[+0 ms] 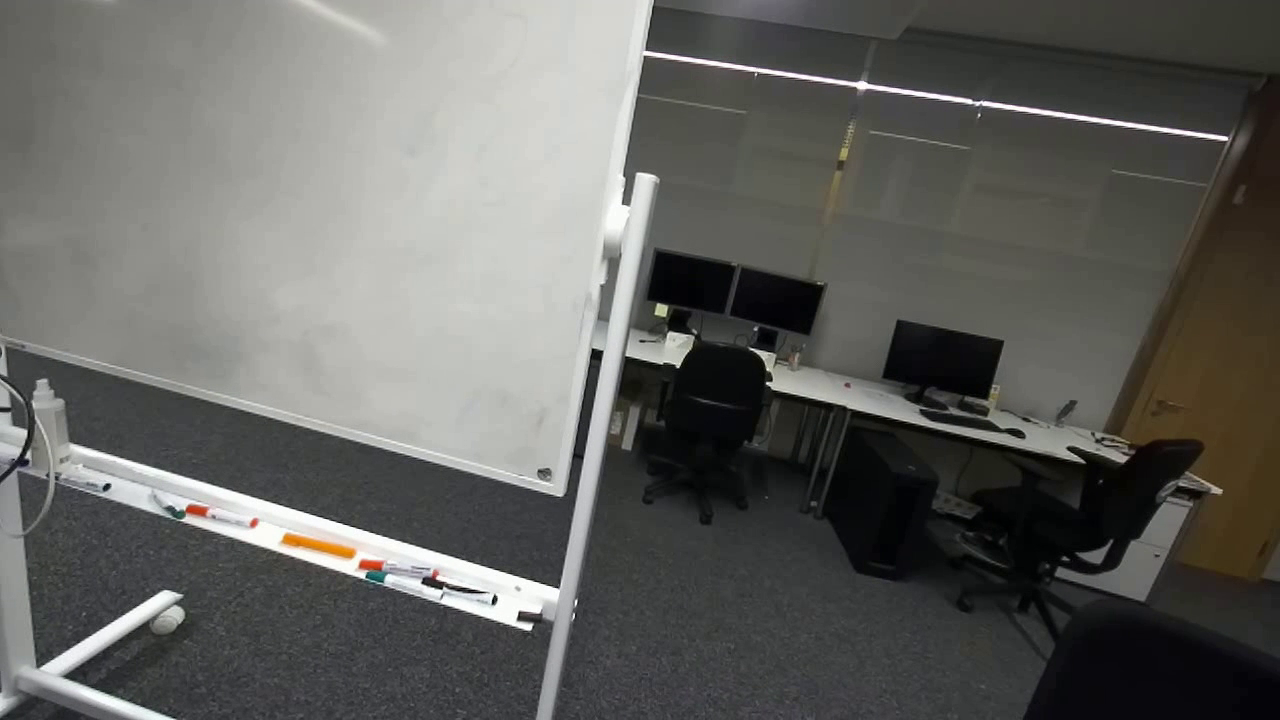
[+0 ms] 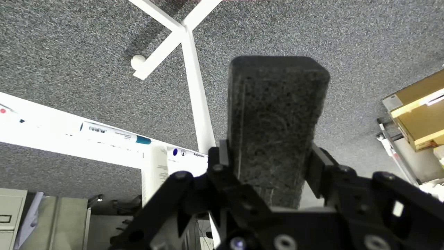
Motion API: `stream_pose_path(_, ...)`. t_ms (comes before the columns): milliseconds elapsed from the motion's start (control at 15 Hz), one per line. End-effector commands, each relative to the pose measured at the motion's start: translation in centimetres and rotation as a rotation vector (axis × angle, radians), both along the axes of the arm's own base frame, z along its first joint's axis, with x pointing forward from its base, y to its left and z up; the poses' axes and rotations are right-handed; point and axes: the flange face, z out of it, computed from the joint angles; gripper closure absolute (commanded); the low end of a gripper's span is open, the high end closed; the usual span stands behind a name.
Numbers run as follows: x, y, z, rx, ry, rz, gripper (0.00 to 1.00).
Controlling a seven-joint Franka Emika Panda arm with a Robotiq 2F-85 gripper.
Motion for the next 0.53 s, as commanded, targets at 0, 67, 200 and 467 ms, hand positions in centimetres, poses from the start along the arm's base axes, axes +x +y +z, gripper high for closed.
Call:
stream_pose_path(0, 0.0, 0.0, 0.0, 0.0, 0.0, 0.0, 0.45)
stream_pose_path(67, 0.0, 0.0, 0.0, 0.0, 0.0, 0.0, 0.45)
stream_pose_path(200, 0.8, -0.1, -0.2, -0.015, -0.006, -0.04, 0.7)
stream_pose_path(467, 3.6, -2.5, 0.3, -0.031, -0.042, -0.244, 0.7)
